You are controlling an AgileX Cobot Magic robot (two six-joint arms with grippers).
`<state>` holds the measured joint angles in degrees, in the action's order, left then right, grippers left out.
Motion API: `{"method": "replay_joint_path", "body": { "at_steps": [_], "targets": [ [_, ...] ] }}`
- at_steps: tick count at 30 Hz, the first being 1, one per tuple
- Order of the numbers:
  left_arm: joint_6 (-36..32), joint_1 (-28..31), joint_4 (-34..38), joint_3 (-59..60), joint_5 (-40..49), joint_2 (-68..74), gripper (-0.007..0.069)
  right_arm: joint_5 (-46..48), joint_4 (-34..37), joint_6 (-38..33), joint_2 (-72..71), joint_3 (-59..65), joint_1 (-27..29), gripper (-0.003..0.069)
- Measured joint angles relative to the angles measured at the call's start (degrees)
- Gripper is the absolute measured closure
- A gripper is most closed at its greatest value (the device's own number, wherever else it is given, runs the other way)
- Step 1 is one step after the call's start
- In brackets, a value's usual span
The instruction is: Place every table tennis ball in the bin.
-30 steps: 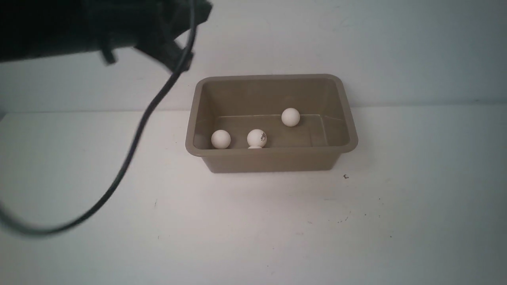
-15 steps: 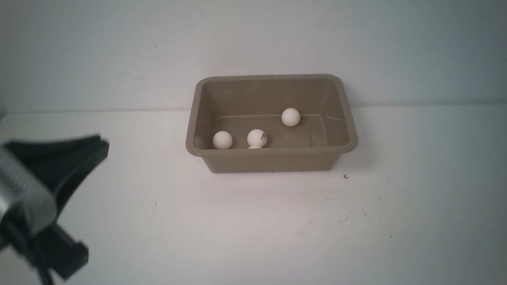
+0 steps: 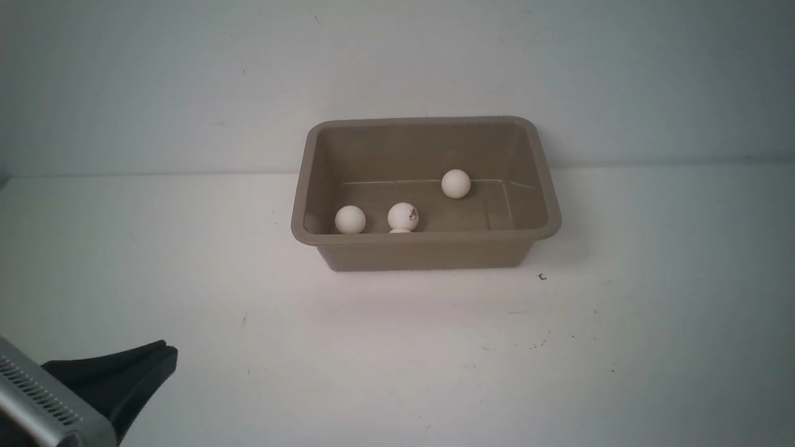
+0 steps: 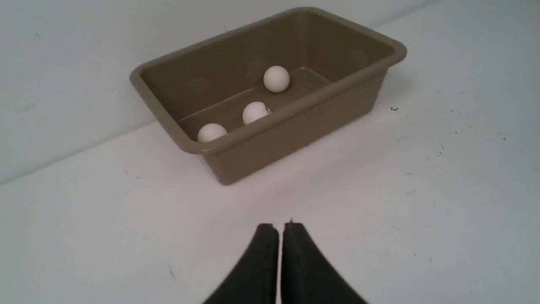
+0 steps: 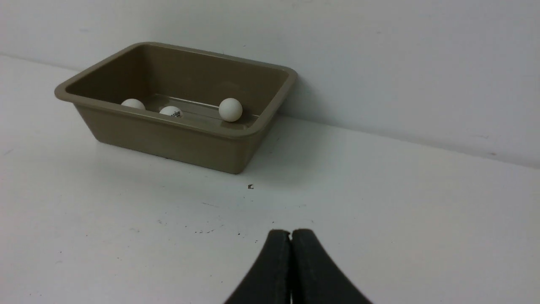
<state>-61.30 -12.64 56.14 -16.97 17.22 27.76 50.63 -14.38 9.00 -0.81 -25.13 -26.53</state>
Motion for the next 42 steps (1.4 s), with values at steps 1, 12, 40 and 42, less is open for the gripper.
{"method": "replay_joint_path", "body": {
  "at_steps": [1, 12, 40, 42],
  "targets": [
    [0.0, 0.0, 1.88, 0.0, -1.96, 0.0, 0.0629, 0.0, -0.15, 0.14, 0.0, 0.0, 0.0, 0.0676],
    [0.0, 0.0, 31.84, 0.0, -10.03, -0.07, 0.0629, 0.0, -0.57, 0.21, 0.0, 0.0, 0.0, 0.0676],
    [-35.09, 12.36, 42.83, 11.87, -17.62, -22.46, 0.0629, -0.07, -0.83, 0.21, 0.0, 0.06, 0.0, 0.0676],
    [-35.21, 12.48, 42.9, 13.29, -17.62, -24.37, 0.0629, -0.07, -0.83, 0.23, 0.0, 0.06, 0.0, 0.0676]
  ]
}}
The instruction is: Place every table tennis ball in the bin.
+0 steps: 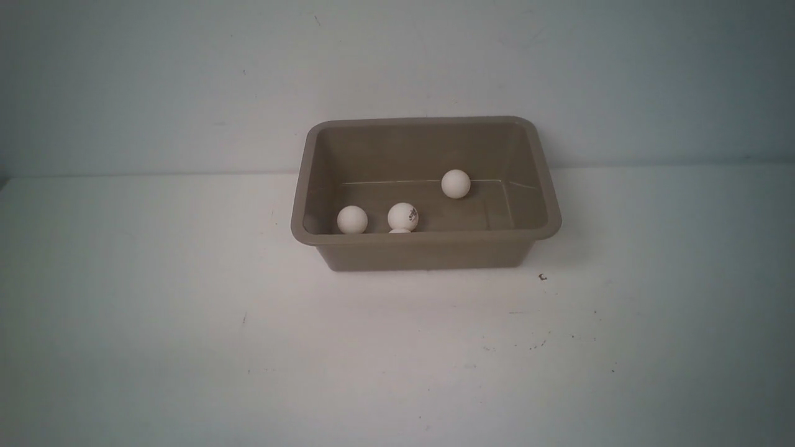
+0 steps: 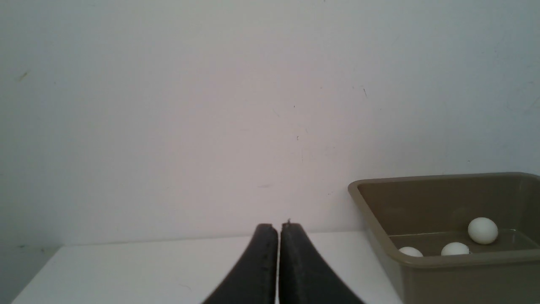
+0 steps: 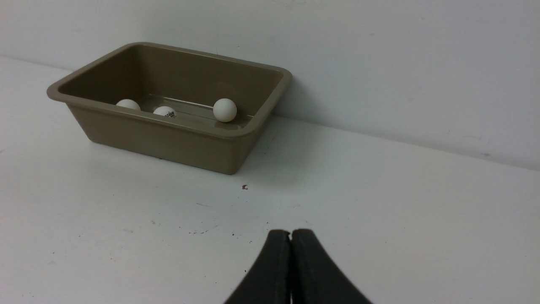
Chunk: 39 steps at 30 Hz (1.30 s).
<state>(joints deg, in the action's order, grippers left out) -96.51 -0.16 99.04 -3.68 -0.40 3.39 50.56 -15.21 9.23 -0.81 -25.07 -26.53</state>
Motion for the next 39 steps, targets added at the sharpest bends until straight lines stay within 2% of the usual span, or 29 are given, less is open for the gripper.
{"method": "replay_joint_path", "body": {
  "at_steps": [13, 18, 20, 22, 25, 26, 27, 29, 30, 31, 34, 35, 37, 39],
  "targets": [
    [-2.82, 0.04, 0.07, 1.86, -0.05, -4.04, 0.0629, 0.0, 0.0, 0.0, 0.0, 0.0, 0.0, 0.0676],
    [-1.99, 0.04, -1.51, 1.86, 0.0, -4.04, 0.0629, 0.0, 0.0, 0.0, 0.0, 0.0, 0.0, 0.0676],
    [3.69, 0.04, -9.26, 1.86, 0.4, -4.04, 0.0629, 0.0, 0.0, 0.0, 0.0, 0.0, 0.0, 0.0676],
    [12.09, 0.04, -18.69, 1.86, 0.4, -4.04, 0.0629, 0.0, 0.0, 0.0, 0.0, 0.0, 0.0, 0.0676],
    [40.34, 0.04, -43.78, 1.86, 2.66, -4.04, 0.0629, 0.0, 0.0, 0.0, 0.0, 0.0, 0.0, 0.0676],
    [46.07, 0.04, -50.95, 1.86, 3.67, -4.04, 0.0629, 0.0, 0.0, 0.0, 0.0, 0.0, 0.0, 0.0676],
    [59.95, 0.04, -62.15, 1.86, 5.6, -4.04, 0.0629, 0.0, 0.0, 0.0, 0.0, 0.0, 0.0, 0.0676],
    [77.75, 0.04, -80.13, 1.86, 9.62, -4.04, 0.0629, 0.0, 0.0, 0.0, 0.0, 0.0, 0.0, 0.0676],
    [83.4, 0.04, -84.93, 1.86, 11.78, -4.04, 0.0629, 0.0, 0.0, 0.0, 0.0, 0.0, 0.0, 0.0676],
    [93.93, 0.04, -94.49, 1.86, 15.18, -4.04, 0.0629, -0.16, 0.0, 0.0, 0.0, 0.0, 0.0, 0.0676],
    [110.17, 0.04, -104.4, 2.6, 20.5, -4.04, 0.0629, -0.29, 0.0, 0.0, 0.0, 0.0, 0.0, 0.0676],
    [112.47, 0.04, -105.9, 3.15, 21.2, -4.04, 0.0629, -0.29, 0.0, 0.0, 0.0, 0.0, 0.0, 0.0676],
    [112.55, 0.04, -104.86, 4.73, 20.32, -4.04, 0.0629, -0.29, 0.0, 0.0, 0.0, 0.0, 0.0, 0.0676],
    [108.86, 0.04, -101.0, 5.29, 18.42, -4.04, 0.0629, -0.29, 0.0, 0.0, 0.0, 0.0, 0.0, 0.0676]
  ]
}}
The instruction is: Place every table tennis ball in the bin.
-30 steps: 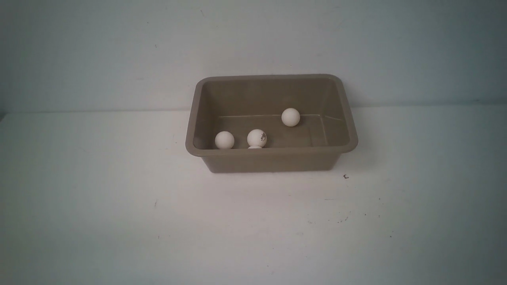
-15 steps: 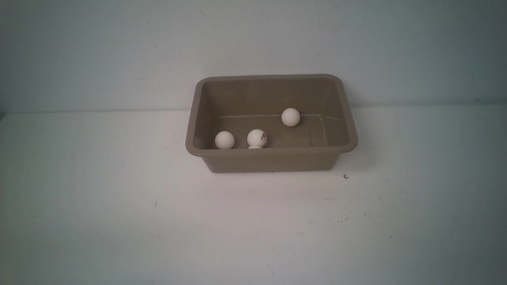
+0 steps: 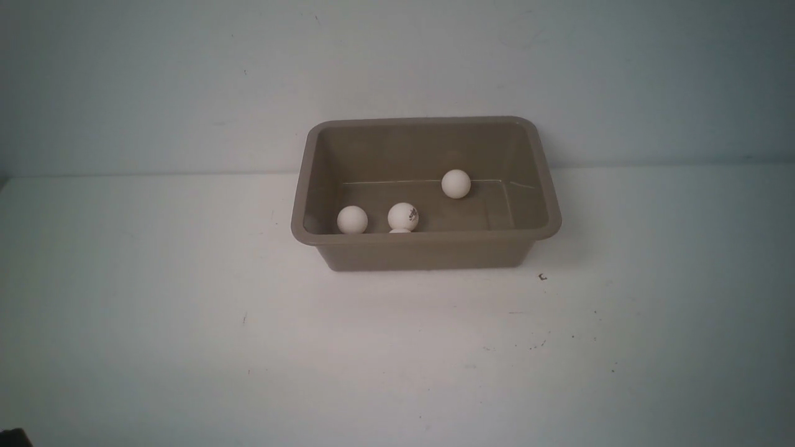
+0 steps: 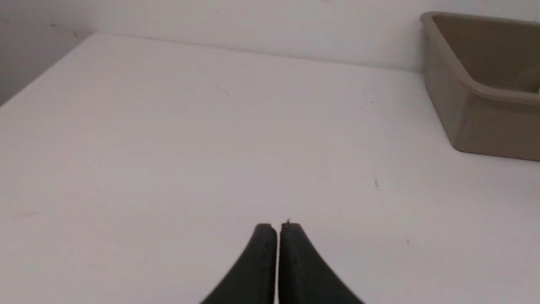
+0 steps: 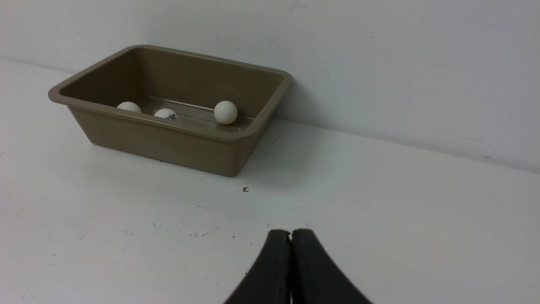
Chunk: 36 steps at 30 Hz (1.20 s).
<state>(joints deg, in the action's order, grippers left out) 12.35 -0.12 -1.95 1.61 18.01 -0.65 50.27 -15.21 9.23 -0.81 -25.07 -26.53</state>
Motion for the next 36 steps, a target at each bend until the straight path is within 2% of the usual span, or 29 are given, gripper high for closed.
{"method": "replay_joint_path", "body": {
  "at_steps": [1, 2, 6, 9, 14, 23, 36],
  "targets": [
    [-4.86, 0.0, 4.31, 0.0, -1.23, 0.0, 0.0629, 0.0, 0.0, 0.0, 0.0, 0.0, 0.0, 0.0676],
    [-6.43, 0.0, 5.52, 0.0, -1.44, 0.0, 0.0629, 0.0, 0.0, 0.0, 0.0, 0.0, 0.0, 0.0676],
    [-22.67, 0.0, 13.79, 0.0, -3.92, 0.0, 0.0629, 0.0, 0.0, 0.0, 0.0, 0.0, 0.0, 0.0676],
    [-25.84, 0.5, 14.85, 0.0, -3.71, 0.0, 0.0629, 0.0, 0.0, 0.0, 0.0, 0.0, 0.0, 0.0676],
    [-27.02, 2.88, 15.01, 0.0, 0.04, 0.0, 0.0629, 0.0, 0.0, 0.0, 0.0, 0.0, 0.0, 0.0676],
    [-24.68, 3.48, 19.31, 0.0, -2.16, 0.0, 0.0629, 0.0, 0.0, 0.0, 0.0, 0.0, 0.0, 0.0676],
    [-24.46, 3.48, 19.54, 0.0, -2.18, 0.0, 0.0629, 0.0, 0.0, 0.0, 0.0, 0.0, 0.0, 0.0676]
  ]
}}
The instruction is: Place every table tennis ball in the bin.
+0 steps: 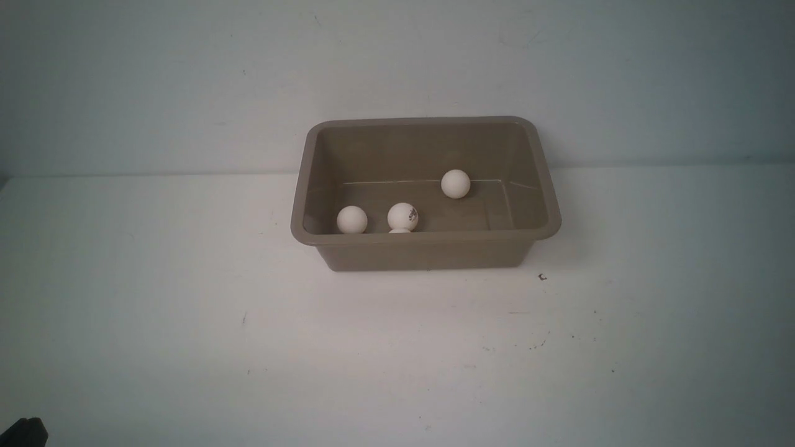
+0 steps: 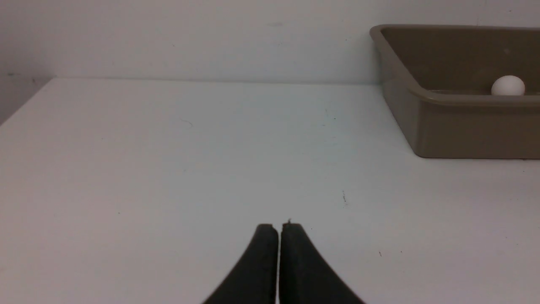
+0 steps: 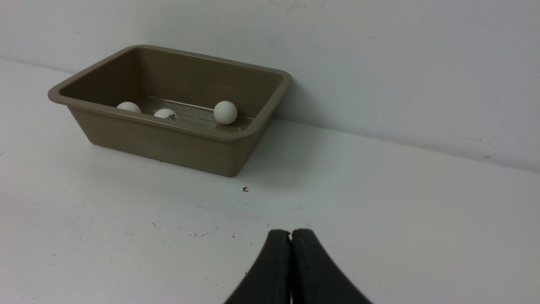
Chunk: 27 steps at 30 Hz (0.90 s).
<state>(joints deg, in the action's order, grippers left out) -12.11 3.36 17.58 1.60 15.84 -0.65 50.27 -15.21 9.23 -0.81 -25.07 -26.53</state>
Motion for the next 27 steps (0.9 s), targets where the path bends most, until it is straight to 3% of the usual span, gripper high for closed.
{"method": "replay_joint_path", "body": {
  "at_steps": [7, 11, 14, 18, 27],
  "targets": [
    [0.0, 0.0, 0.0, 0.0, 0.0, 0.0, 0.0629, -0.72, 0.0, 0.0, 0.0, 0.0, 0.0, 0.0676],
    [0.0, 0.0, 0.0, 0.0, 0.0, 0.0, 0.0629, -9.75, 1.43, 0.66, 0.0, 0.38, 2.29, 0.0676],
    [0.0, 0.0, 0.0, 0.0, 0.0, 0.0, 0.0629, -18.0, 2.11, 1.26, 0.0, 1.44, 7.47, 0.0676],
    [0.0, 0.0, 0.0, 0.0, 0.0, 0.0, 0.0629, -21.65, 2.73, 1.83, 0.0, 5.79, 15.22, 0.0676],
    [0.0, 0.0, 0.0, 0.0, 0.0, 0.0, 0.0629, -35.97, 11.48, 4.3, 0.0, 23.12, 29.01, 0.0676]
  ]
}}
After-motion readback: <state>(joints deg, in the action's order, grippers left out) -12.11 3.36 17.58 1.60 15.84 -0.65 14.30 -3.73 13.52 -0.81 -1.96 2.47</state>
